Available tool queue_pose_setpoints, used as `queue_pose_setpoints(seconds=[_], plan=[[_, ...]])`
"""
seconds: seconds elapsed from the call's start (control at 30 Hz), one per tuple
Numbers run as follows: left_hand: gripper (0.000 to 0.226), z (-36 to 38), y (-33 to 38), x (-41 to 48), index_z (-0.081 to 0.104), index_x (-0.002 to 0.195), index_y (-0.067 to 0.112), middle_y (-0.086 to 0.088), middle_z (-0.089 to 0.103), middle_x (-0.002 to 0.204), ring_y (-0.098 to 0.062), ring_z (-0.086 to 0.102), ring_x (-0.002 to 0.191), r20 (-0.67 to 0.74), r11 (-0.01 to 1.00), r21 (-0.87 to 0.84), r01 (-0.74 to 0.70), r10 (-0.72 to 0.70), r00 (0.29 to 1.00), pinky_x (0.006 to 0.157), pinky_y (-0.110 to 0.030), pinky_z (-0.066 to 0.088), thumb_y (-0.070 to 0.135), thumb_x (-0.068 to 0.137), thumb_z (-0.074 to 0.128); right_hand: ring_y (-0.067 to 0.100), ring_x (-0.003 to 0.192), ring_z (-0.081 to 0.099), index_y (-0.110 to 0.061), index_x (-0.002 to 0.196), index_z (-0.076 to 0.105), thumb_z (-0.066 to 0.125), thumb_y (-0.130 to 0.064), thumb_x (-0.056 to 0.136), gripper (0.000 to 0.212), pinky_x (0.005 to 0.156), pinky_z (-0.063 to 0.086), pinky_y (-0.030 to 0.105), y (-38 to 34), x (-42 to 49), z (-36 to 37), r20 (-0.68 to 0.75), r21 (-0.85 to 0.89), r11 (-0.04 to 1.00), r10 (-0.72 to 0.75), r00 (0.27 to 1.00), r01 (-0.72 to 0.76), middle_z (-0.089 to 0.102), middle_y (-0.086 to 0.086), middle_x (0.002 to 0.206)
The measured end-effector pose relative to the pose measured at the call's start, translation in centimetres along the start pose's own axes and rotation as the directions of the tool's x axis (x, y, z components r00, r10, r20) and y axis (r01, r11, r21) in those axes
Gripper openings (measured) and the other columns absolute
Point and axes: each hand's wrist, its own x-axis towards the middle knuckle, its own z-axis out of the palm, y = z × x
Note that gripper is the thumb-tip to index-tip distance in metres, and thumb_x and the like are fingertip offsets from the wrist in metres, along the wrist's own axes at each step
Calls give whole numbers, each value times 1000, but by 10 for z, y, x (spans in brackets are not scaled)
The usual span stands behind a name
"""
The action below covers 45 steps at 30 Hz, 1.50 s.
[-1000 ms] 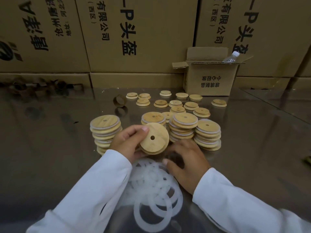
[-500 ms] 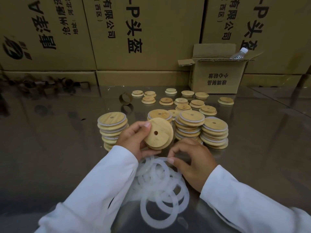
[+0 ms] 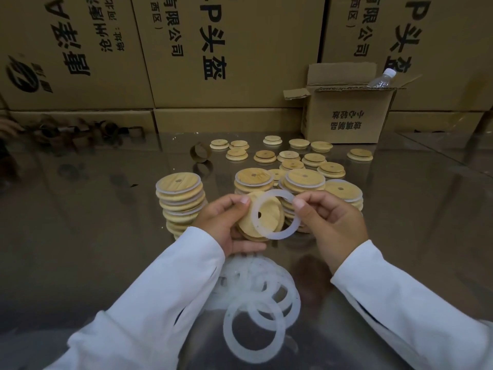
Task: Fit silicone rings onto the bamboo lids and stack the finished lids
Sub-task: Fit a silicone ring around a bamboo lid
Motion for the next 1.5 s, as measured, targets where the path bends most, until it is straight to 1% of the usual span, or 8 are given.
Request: queue_pose_setpoints(seconds=[0.1, 0.2, 0.37, 0.6, 0.93, 1.2, 1.4, 1.5], plan=[[23, 4, 0, 0, 64, 90, 12, -7, 70, 69, -26, 69, 57, 21, 998, -7, 59, -59, 998, 43, -36, 54, 31, 81, 56, -1, 55, 57, -19, 71, 66, 64, -6, 82, 17, 56, 47, 10, 3, 0, 2, -51, -2, 998, 64, 997, -64, 65, -10, 56], [33, 6, -4, -2, 65, 91, 13, -7, 70, 78, -23, 70, 67, 105, 992, 124, 22, -35, 994, 49, -33, 55, 33, 65, 63, -1, 50, 54, -19, 69, 66, 65, -7, 82, 18, 49, 43, 10, 4, 0, 3, -69, -19, 994, 103, 992, -105, 63, -6, 55], [15, 6, -10, -2, 63, 96, 14, 0, 71, 75, -17, 70, 71, 117, 979, 189, -69, 47, 992, 53, -32, 57, 16, 82, 59, -2, 47, 53, -19, 70, 67, 66, -8, 81, 15, 46, 42, 11, 5, 1, 2, -57, -11, 989, 146, 988, -146, 61, -4, 55], [15, 8, -12, -1, 65, 96, 20, -6, 70, 86, -22, 69, 81, 106, 976, 201, -89, 69, 992, 59, -34, 59, 16, 89, 52, 4, 59, 56, -25, 67, 66, 69, -10, 79, 19, 61, 49, 15, 8, 0, 3, -49, -90, 993, 74, 996, -78, 63, -4, 62], [20, 8, -11, -2, 65, 99, 23, -5, 71, 88, -22, 70, 83, 124, 976, 189, -113, 91, 988, 63, -36, 59, 15, 92, 48, 6, 61, 56, -25, 68, 65, 65, -16, 82, 17, 65, 49, 18, 9, 1, 3, -66, -118, 986, 115, 991, -122, 63, -4, 64], [14, 6, -12, -1, 67, 93, 13, -4, 73, 78, -22, 71, 78, 99, 966, 203, -163, 145, 984, 60, -32, 58, 15, 85, 55, -2, 52, 57, -19, 69, 66, 65, -15, 83, 15, 54, 46, 8, 8, 3, 2, -78, -85, 977, 189, 979, -196, 65, -4, 63], [16, 7, -11, -3, 66, 95, 11, -5, 73, 80, -19, 70, 79, 95, 955, 211, -206, 190, 977, 63, -30, 58, 11, 87, 52, 15, 69, 64, -19, 70, 67, 65, -14, 83, 14, 72, 52, 25, 9, 4, 2, -78, -70, 972, 219, 972, -225, 69, 3, 72], [16, 7, -11, -3, 65, 95, 11, -6, 72, 82, -19, 70, 78, 72, 952, 219, -213, 202, 977, 63, -30, 59, 11, 89, 50, 14, 70, 65, -19, 70, 66, 65, -13, 83, 15, 70, 52, 20, 9, 3, 1, -49, -99, 978, 182, 982, -186, 69, 2, 72]])
